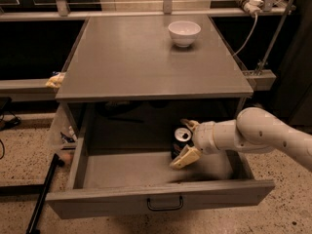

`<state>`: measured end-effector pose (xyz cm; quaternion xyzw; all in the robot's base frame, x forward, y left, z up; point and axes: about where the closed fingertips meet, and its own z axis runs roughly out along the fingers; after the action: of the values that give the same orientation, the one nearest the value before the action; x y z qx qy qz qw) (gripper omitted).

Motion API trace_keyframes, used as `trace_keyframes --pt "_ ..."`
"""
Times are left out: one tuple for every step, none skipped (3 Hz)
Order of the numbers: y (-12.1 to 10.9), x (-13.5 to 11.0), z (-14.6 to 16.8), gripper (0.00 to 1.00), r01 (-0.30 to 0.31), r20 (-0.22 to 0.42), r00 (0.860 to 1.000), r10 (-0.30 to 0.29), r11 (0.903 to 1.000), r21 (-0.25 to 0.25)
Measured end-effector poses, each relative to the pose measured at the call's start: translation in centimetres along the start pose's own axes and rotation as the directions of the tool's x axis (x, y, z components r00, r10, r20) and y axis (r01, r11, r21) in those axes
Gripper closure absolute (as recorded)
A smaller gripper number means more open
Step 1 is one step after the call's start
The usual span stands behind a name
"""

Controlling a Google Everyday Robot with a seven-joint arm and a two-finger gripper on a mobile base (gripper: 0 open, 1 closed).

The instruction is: Pick pepsi can from top drawer and place on counter

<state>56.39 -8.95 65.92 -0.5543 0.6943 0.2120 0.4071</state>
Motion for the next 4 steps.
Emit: trace_keyframes --pt "0.0 0.0 0.0 0.28 0.0 0.0 1.0 0.0 1.0 -0.001" --pt "0.4 -0.1 -0.2 0.51 -0.004 -0.006 1.0 0.004 1.0 -0.004" --pt "2.5 -1.9 -2.9 0.75 -0.045 -0.027 0.999 0.044 0.9989 -0.012" --pt "3.7 -6.6 -7.0 0.97 -0.057 -0.023 0.998 0.057 0.9984 0.0"
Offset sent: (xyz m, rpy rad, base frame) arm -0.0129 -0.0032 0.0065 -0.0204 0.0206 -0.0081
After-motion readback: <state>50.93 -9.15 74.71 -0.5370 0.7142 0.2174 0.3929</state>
